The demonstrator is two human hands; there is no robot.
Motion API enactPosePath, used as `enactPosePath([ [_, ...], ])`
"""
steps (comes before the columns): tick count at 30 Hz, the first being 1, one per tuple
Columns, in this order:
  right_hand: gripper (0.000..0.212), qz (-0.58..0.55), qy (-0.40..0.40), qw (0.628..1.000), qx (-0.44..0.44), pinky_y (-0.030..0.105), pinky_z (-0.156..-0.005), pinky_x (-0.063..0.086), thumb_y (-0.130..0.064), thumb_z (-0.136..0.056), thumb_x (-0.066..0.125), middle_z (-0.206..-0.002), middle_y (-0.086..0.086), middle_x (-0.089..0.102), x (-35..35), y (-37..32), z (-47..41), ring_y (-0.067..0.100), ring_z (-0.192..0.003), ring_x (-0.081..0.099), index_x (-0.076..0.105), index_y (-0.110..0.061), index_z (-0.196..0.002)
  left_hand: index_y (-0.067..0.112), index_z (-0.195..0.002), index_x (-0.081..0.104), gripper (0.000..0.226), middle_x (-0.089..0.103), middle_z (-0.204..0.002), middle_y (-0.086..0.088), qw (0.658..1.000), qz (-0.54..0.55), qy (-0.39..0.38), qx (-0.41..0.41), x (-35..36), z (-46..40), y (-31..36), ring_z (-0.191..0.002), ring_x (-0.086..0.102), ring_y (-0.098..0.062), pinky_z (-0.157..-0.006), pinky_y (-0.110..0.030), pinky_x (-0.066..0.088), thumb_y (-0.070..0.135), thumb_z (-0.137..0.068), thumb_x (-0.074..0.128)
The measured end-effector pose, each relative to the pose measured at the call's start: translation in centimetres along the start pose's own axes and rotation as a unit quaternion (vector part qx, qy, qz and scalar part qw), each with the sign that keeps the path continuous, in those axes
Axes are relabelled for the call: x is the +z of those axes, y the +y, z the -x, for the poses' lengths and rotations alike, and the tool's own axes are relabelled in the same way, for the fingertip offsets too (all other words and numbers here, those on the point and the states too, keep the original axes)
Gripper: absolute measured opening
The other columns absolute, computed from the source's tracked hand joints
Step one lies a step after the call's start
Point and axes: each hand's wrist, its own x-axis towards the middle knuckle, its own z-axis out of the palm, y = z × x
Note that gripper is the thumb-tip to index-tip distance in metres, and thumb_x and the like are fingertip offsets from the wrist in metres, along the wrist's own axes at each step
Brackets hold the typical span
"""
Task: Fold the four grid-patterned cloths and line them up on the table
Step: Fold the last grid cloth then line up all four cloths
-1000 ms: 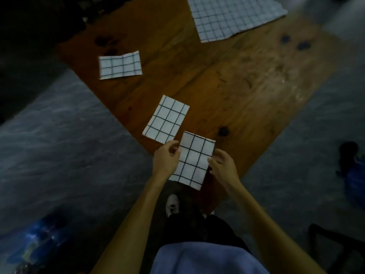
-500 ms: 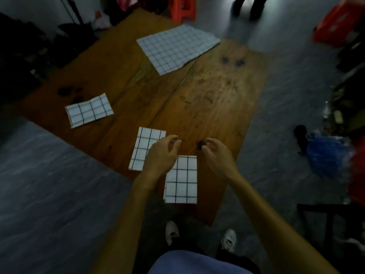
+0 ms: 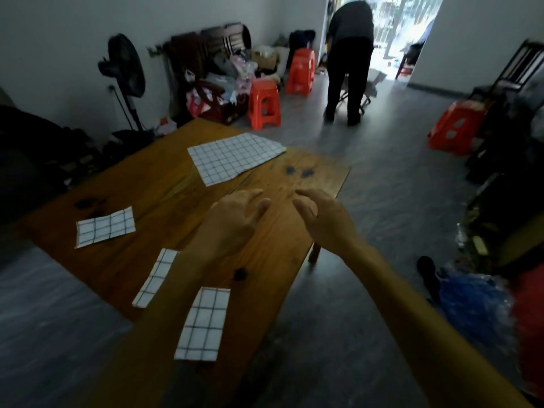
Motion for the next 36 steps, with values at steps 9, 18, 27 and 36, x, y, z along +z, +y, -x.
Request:
enactPosePath([
  [9,0.041,0.038,0.022,0.994,-0.099,0.026,-0.090,0.042,-0.038,-0.098,0.046,-0.132,0.004,0.056,-14.2,5.3,-2.6,0.017,-0.114,0.055,0.054,-0.016,-0.132,0.019,-0.140,0.043,0.055,0.045,-0.144,-0.004,0.998,-0.010,0.058,0.022,0.9,-5.2,13.5,-0.132,0.041,-0.018,-0.107,-0.035,0.031,0.051,-0.097,0.034],
  [18,0.043,0.046,0.086,0.986,-0.137,0.021,-0.092,0.037,-0.038,-0.098,0.048,-0.137,0.004,0.053,-22.4,8.9,-10.9,0.018,-0.123,0.051,0.051,-0.018,-0.135,0.018,-0.142,0.039,0.056,0.040,-0.148,-0.004,0.995,-0.023,0.082,0.058,0.8,-16.0,20.2,-0.136,0.037,-0.018,-0.110,-0.038,0.032,0.049,-0.096,0.040],
  [27,0.043,0.066,0.106,0.979,-0.160,0.021,-0.089,0.042,-0.037,-0.096,0.050,-0.133,0.005,0.057,-24.5,13.8,-25.6,0.017,-0.118,0.056,0.052,-0.016,-0.134,0.023,-0.142,0.038,0.063,0.046,-0.143,-0.001,0.992,-0.015,0.095,0.082,1.9,-32.8,19.9,-0.129,0.044,-0.017,-0.102,-0.034,0.036,0.061,-0.093,0.031],
  [36,0.043,0.055,0.096,0.979,-0.173,0.020,-0.077,0.038,-0.035,-0.096,0.051,-0.120,0.009,0.061,-26.3,19.7,-39.5,0.016,-0.101,0.058,0.053,-0.015,-0.133,0.018,-0.140,0.042,0.060,0.050,-0.139,-0.006,0.987,-0.013,0.150,0.063,3.6,-46.7,21.6,-0.123,0.049,-0.020,-0.101,-0.041,0.043,0.056,-0.093,0.036],
])
